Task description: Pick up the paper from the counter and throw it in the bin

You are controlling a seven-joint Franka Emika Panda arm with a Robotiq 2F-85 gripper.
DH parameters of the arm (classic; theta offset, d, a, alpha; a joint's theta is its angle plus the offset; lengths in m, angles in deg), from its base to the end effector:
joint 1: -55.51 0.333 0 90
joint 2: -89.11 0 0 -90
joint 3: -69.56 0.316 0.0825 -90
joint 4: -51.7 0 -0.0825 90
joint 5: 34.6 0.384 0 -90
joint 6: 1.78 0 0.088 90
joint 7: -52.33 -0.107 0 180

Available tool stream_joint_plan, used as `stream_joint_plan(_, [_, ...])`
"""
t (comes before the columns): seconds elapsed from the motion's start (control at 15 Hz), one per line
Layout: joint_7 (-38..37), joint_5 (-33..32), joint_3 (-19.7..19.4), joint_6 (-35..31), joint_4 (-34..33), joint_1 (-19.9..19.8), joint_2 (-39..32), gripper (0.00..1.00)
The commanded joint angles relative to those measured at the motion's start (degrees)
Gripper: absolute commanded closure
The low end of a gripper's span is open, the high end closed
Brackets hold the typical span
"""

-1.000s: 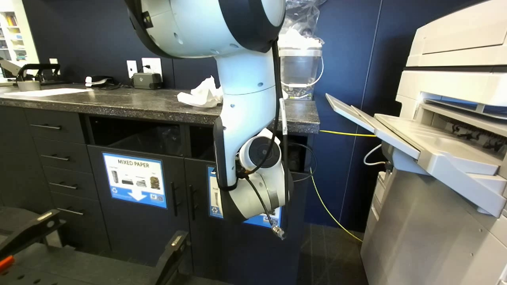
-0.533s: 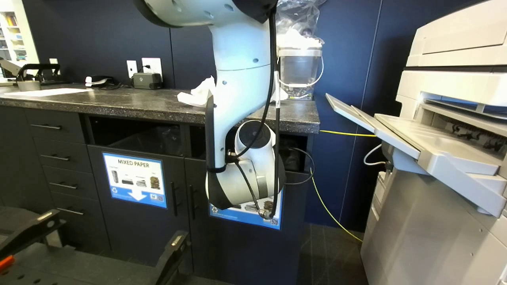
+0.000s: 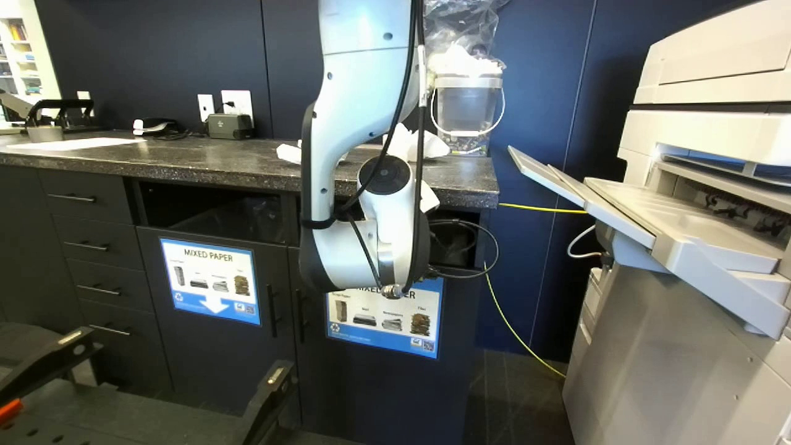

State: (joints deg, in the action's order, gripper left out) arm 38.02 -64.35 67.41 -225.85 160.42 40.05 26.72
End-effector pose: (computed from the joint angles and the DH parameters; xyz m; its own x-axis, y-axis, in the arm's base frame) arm 0.5725 -0.1080 0.0408 0.6332 -0.0237 0.7736 0.0707 -0.9936 -0.0883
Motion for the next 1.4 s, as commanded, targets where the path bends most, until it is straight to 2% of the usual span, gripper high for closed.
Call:
stream_joint_plan(0.0, [5.9,9.6,-0.3,0.8,11.5,2.9,7.6,0.0])
stream_joint_plan(0.13, [7.2,9.8,0.7,1.5,15.7,2.9,9.9,0.0])
stream_joint_plan(0.4, [11.0,16.0,-0.6,0.9,23.5,6.3,14.8,0.0])
stream_joint_plan(0.67, [14.5,21.2,-2.3,4.5,31.5,8.8,22.9,0.0])
stream_joint_plan(0.87, [17.2,23.3,-4.3,12.8,37.2,10.5,32.0,0.0])
stream_joint_plan(1.0, [19.2,24.4,-6.0,22.0,39.5,11.6,38.2,0.0])
stream_joint_plan(1.2, [24.0,27.0,-12.2,35.9,42.5,16.9,47.7,0.0])
stream_joint_plan(1.33, [27.8,28.7,-22.9,45.6,43.7,25.9,53.1,0.0])
